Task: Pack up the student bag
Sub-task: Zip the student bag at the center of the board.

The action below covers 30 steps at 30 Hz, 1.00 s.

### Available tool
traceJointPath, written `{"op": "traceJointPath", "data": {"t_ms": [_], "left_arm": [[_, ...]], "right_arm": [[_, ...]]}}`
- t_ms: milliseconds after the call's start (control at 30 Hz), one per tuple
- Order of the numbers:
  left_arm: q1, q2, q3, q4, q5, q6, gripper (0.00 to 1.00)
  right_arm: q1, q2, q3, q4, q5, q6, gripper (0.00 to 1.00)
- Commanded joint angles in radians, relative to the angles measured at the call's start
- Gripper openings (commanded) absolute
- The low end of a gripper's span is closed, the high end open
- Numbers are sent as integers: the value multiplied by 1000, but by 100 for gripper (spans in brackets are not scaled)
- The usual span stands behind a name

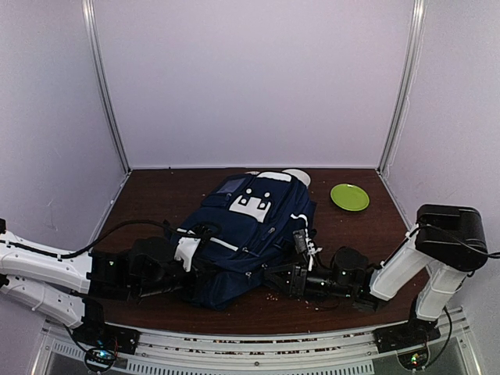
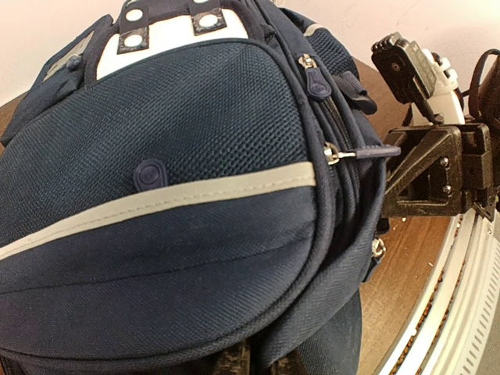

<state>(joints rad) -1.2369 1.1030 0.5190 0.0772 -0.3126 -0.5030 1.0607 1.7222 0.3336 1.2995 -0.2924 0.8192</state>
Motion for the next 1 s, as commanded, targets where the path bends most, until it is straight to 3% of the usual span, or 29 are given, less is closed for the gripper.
{"op": "traceJointPath", "data": {"t_ms": [0,233,600,700,967], "left_arm": [[22,-11,7,55,-61,-36,0],[22,0,14,59,-56,-35,0],[22,3,9,65,-54,-38,0],[22,3,10,64,-54,-38,0],[22,17,0,77,-56,-39,0]], "right_arm": [[1,12,-10,5,-6,-3,21],[6,4,8,-34,-5,-16,19],[13,-8,5,-49,12,-24,0],[15,-34,5,-71,18,-33,0],[86,-169,61,-384,151,-166,0]]}}
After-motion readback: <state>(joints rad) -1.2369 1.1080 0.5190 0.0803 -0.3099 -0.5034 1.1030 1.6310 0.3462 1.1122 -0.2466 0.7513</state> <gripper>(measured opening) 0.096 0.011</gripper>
